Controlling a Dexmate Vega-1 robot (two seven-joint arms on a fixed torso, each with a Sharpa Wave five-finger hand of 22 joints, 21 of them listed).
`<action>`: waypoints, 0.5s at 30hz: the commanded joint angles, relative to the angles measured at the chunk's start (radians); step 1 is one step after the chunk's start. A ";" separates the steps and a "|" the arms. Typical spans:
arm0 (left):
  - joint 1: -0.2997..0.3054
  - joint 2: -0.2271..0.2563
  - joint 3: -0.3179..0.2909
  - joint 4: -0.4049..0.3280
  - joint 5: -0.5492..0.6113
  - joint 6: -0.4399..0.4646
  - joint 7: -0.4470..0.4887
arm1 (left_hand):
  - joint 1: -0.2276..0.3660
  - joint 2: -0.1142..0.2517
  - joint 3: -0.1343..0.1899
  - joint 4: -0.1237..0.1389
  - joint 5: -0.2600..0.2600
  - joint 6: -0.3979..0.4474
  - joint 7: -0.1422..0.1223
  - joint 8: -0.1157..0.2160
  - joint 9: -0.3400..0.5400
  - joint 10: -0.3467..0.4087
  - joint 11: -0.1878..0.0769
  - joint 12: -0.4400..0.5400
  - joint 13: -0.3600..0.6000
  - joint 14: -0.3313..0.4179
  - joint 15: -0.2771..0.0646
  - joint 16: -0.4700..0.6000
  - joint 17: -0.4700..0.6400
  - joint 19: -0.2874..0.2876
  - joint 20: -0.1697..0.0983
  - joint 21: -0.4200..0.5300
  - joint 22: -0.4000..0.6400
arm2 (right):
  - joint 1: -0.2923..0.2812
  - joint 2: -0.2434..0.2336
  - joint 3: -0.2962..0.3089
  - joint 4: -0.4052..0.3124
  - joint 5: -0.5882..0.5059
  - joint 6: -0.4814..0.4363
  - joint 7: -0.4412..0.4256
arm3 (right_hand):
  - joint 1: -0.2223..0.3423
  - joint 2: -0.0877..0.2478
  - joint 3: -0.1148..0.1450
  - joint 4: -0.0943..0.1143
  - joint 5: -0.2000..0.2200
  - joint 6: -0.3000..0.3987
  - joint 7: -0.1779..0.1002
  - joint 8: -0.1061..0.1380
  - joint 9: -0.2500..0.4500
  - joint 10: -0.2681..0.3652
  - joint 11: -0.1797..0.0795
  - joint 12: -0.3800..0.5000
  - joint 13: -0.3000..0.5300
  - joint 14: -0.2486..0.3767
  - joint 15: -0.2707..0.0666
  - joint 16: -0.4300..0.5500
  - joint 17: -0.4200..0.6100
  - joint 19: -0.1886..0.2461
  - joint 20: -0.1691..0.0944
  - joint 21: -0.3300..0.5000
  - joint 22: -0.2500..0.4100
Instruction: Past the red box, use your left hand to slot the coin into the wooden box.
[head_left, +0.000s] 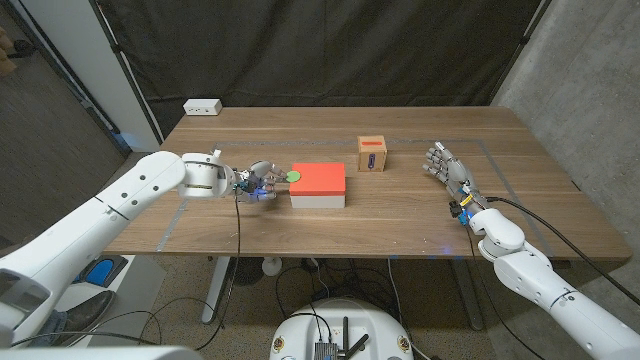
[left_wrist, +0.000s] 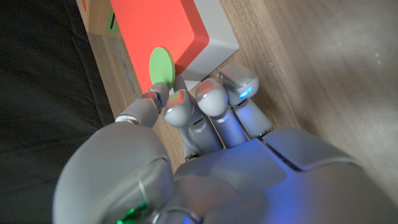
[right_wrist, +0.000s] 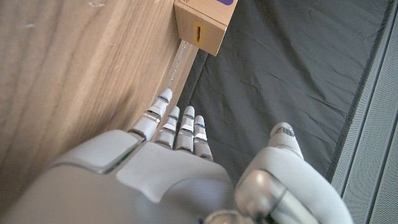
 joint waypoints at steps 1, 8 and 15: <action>0.033 0.013 -0.018 -0.008 -0.017 -0.033 -0.006 | 0.010 0.010 0.002 -0.002 -0.003 0.012 -0.003 0.012 0.010 -0.005 -0.003 0.006 0.001 -0.002 -0.001 0.001 0.007 -0.004 -0.045 0.008 -0.002 | 0.009 0.001 -0.009 0.003 -0.005 -0.010 0.001 | 0.003 0.007 0.002 -0.005 -0.001 0.009 -0.003 0.006 0.004 0.008 -0.005 0.003 0.005 0.005 0.004 0.000 0.001 0.003 0.007 0.000 0.004; 0.052 0.024 -0.027 -0.009 -0.031 -0.047 -0.012 | 0.019 0.015 -0.004 -0.002 -0.002 0.028 -0.009 0.025 0.024 -0.001 -0.003 0.006 -0.002 -0.004 -0.001 -0.003 0.007 -0.006 -0.045 0.005 -0.008 | 0.009 -0.002 -0.012 -0.006 -0.013 -0.017 -0.007 | 0.002 0.007 0.002 -0.006 -0.002 0.009 -0.003 0.006 0.004 0.011 -0.004 0.003 0.006 0.005 0.004 0.000 0.001 0.002 0.007 -0.001 0.004; 0.060 0.035 -0.026 -0.013 -0.026 -0.058 -0.030 | -0.001 0.002 -0.015 0.006 -0.003 -0.007 0.003 0.008 0.025 -0.008 -0.003 0.007 0.001 -0.011 -0.002 -0.004 0.016 -0.016 -0.043 0.002 -0.002 | 0.003 -0.004 -0.012 -0.019 -0.014 -0.025 -0.017 | 0.002 0.007 0.002 -0.006 -0.002 0.009 -0.003 0.005 0.004 0.011 -0.005 0.003 0.006 0.005 0.004 0.000 0.001 0.002 0.006 -0.001 0.004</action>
